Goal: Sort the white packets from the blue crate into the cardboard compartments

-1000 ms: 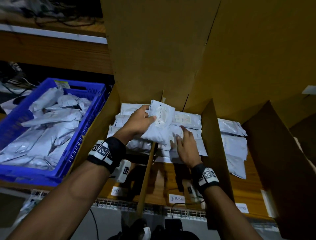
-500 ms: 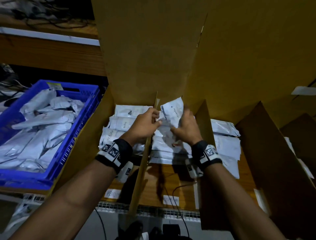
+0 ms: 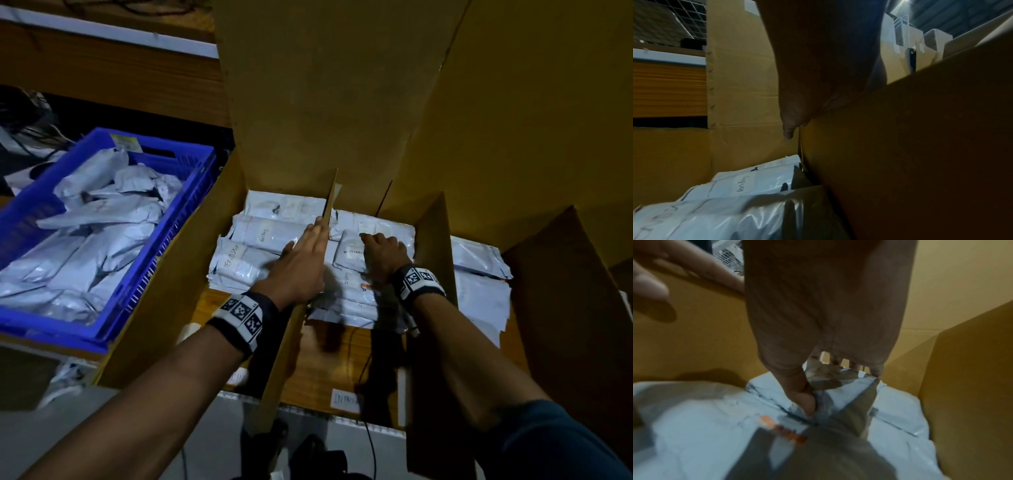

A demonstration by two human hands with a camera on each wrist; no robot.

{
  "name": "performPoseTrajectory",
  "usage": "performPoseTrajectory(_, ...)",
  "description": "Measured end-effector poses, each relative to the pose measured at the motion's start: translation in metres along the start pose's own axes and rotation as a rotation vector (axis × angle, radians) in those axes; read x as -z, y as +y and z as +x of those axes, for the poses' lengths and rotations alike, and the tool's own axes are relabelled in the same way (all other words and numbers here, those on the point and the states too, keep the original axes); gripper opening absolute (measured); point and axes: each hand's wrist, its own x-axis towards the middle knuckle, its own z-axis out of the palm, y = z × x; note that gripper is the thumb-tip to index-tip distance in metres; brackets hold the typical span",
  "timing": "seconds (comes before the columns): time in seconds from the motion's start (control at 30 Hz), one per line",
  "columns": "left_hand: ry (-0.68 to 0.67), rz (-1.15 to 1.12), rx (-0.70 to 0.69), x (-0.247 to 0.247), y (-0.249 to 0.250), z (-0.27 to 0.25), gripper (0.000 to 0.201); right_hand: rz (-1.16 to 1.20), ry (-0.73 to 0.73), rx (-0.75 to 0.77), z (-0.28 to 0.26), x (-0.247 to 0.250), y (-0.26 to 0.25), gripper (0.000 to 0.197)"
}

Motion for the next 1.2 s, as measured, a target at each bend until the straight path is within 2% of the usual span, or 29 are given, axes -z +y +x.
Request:
performPoseTrajectory(0.1,-0.006,-0.028,0.001,-0.001,-0.003,-0.001,0.103,-0.045,-0.019,0.037,0.008,-0.009,-0.006,0.107)
performPoseTrajectory(0.2,-0.008,-0.035,0.006,-0.001,-0.005,0.000,0.102,-0.023,-0.006,0.007,0.009,-0.018,-0.009,0.110)
performPoseTrajectory(0.3,-0.008,-0.046,0.000,-0.001,-0.005,-0.001,0.098,0.095,0.138,-0.024,-0.006,-0.023,-0.014,0.111)
performPoseTrajectory(0.37,-0.010,-0.049,-0.012,0.000,-0.004,-0.002,0.095,0.182,0.221,-0.014,-0.019,-0.028,-0.017,0.097)
performPoseTrajectory(0.43,-0.011,-0.048,-0.016,0.001,-0.004,-0.002,0.093,0.201,0.171,0.001,-0.029,-0.038,-0.019,0.090)
performPoseTrajectory(0.53,-0.021,-0.041,-0.020,0.001,-0.004,-0.003,0.094,0.184,-0.014,-0.047,-0.035,-0.060,-0.016,0.092)
performPoseTrajectory(0.6,-0.018,-0.037,-0.023,0.001,-0.005,-0.002,0.095,0.198,-0.065,-0.058,-0.037,-0.069,-0.015,0.094)
performPoseTrajectory(0.87,0.001,-0.024,-0.019,0.001,-0.010,-0.002,0.094,0.224,-0.155,-0.076,-0.055,-0.066,-0.023,0.099)
performPoseTrajectory(1.1,0.007,-0.012,-0.022,0.000,-0.007,-0.001,0.093,0.204,-0.199,-0.070,-0.060,-0.073,-0.028,0.084)
performPoseTrajectory(1.2,0.014,-0.006,-0.028,0.000,-0.008,-0.001,0.093,0.219,-0.216,-0.079,-0.053,-0.079,-0.028,0.086)
